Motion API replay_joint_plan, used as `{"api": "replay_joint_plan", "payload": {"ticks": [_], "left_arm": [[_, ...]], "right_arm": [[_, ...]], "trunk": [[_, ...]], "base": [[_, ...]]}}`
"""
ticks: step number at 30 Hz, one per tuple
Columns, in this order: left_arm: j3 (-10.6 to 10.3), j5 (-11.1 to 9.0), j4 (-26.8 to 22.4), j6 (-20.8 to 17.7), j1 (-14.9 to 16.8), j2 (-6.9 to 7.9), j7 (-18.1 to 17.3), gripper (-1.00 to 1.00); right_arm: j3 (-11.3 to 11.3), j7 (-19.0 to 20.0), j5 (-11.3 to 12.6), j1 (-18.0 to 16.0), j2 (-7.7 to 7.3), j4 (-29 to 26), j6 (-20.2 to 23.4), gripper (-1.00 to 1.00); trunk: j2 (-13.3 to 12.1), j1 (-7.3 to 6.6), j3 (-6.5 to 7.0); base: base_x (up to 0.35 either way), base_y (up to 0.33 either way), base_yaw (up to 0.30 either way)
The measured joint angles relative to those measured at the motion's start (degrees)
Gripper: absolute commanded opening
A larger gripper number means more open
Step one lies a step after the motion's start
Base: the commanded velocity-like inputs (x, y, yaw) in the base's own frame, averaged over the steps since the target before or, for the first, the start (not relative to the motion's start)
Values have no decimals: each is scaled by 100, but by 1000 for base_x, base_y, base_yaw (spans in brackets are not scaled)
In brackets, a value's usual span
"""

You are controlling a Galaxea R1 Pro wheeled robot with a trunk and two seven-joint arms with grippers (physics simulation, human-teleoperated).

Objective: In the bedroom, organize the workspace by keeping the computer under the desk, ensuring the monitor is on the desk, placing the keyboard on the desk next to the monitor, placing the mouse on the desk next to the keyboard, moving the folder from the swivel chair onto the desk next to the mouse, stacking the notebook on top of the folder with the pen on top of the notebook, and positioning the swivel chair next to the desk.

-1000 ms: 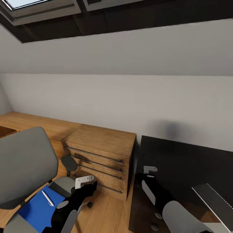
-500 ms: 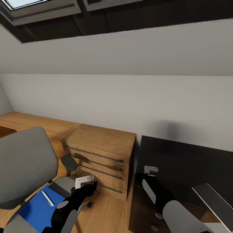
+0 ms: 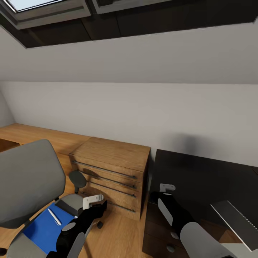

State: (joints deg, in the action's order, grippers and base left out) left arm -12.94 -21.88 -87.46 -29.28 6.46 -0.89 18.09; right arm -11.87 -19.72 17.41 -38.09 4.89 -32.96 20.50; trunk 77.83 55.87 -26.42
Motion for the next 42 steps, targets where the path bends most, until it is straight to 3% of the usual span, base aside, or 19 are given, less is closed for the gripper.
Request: {"api": "replay_joint_plan", "payload": {"ticks": [4, 5, 30, 42], "left_arm": [[0, 1, 0, 0, 0, 0, 0, 100], [0, 2, 0, 0, 0, 0, 0, 100], [1, -1, 9, -8, 0, 0, 0, 100], [0, 1, 9, -13, 0, 0, 1, 100]], "right_arm": [[-5, 0, 2, -2, 0, 3, 1, 100], [-6, 1, 2, -3, 0, 3, 3, -100], [0, 7, -34, 2, 0, -5, 17, -100], [11, 21, 3, 6, -12, 17, 23, -100]], "trunk": [[0, 0, 0], [0, 0, 0], [1, -1, 0], [-481, -263, 214]], "base": [[-4, 0, 0], [-2, 0, 0], [0, 0, 0], [0, 0, 0]]}}
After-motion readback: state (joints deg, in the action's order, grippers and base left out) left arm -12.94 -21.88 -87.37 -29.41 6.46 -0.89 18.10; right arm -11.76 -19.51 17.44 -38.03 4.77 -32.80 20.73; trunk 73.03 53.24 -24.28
